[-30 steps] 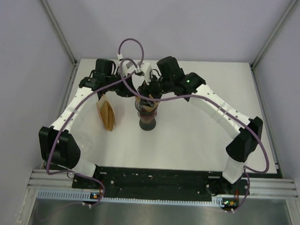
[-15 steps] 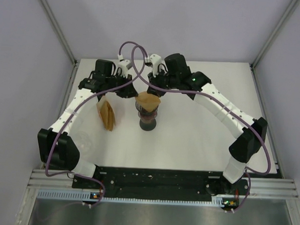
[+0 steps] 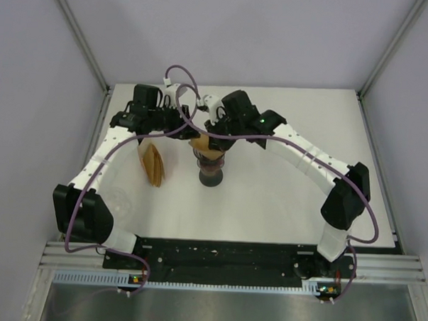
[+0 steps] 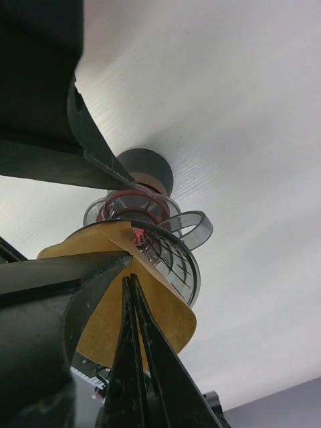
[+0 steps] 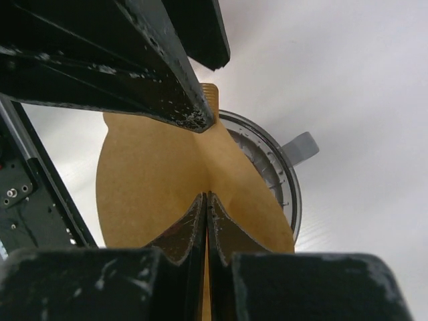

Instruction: Place the coffee filter in the dripper

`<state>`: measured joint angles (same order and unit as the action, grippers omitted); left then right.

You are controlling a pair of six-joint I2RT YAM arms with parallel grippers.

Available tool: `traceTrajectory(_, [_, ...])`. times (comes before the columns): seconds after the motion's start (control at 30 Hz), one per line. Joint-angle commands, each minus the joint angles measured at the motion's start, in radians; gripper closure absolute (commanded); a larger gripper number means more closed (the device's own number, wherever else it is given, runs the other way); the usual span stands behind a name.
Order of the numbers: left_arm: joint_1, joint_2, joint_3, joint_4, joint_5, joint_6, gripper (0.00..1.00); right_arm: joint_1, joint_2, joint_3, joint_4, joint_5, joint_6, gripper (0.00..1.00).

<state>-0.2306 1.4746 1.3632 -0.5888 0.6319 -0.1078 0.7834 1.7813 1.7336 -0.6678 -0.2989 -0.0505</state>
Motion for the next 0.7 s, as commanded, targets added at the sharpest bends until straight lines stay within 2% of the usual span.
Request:
traceTrajectory(0.0, [0.016,-0.027,0.036,0.069,0.06,-0.117,0.51,0.039,0.033,0.03,-0.036,0.036,-0.035,1.0])
traceTrajectory(0.17, [0.033,-0.014,0.057,0.037,0.083,-0.182,0.43,0.053,0.052,0.038,-0.07,0.104,-0.057,1.0])
traceTrajectory(0.33, [0.088,-0.01,0.039,0.055,0.153,-0.279,0.4,0.076,0.093,0.056,-0.093,0.126,-0.072,1.0])
traceTrajectory(0.67, [0.088,-0.06,-0.032,0.02,0.126,-0.251,0.4,0.093,0.199,0.182,-0.144,0.17,-0.019,1.0])
